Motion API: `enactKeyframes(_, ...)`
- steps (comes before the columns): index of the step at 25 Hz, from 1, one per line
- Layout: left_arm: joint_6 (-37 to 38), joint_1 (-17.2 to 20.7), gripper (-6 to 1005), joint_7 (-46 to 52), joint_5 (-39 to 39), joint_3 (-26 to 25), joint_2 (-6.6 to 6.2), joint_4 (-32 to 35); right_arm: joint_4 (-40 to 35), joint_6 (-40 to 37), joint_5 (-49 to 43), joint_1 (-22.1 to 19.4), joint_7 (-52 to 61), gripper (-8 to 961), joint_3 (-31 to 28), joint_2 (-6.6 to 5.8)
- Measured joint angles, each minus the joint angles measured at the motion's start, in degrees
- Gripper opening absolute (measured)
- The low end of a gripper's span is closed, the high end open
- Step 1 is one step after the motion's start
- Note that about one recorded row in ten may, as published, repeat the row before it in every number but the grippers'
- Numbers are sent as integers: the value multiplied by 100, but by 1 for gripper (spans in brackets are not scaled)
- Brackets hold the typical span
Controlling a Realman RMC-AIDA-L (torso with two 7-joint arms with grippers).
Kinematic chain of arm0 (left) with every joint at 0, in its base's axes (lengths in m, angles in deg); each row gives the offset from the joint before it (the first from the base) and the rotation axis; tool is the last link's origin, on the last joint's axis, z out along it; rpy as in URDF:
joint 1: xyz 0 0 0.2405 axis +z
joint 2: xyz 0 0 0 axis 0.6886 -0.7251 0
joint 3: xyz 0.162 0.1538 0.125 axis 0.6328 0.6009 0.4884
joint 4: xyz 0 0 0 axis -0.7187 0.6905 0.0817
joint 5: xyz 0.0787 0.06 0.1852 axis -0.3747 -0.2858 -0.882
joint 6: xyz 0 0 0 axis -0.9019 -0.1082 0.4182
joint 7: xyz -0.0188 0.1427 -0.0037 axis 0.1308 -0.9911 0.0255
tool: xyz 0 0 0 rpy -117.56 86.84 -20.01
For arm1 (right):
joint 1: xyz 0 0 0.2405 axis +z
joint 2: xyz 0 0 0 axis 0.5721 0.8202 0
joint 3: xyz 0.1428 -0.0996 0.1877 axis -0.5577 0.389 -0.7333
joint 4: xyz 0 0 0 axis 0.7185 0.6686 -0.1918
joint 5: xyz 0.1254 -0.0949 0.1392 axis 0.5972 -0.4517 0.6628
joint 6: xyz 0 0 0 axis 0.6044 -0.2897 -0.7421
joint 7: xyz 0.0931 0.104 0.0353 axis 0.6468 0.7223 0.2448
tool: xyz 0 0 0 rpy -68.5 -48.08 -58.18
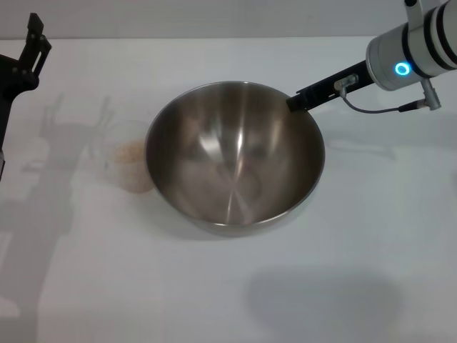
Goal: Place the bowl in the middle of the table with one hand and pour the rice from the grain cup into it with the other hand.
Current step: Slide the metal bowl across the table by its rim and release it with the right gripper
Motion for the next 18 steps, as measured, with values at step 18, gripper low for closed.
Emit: enactKeyframes(18,169,105,856,-1,0,20,9,0,-534,-89,-267,-114,142,369,119,17)
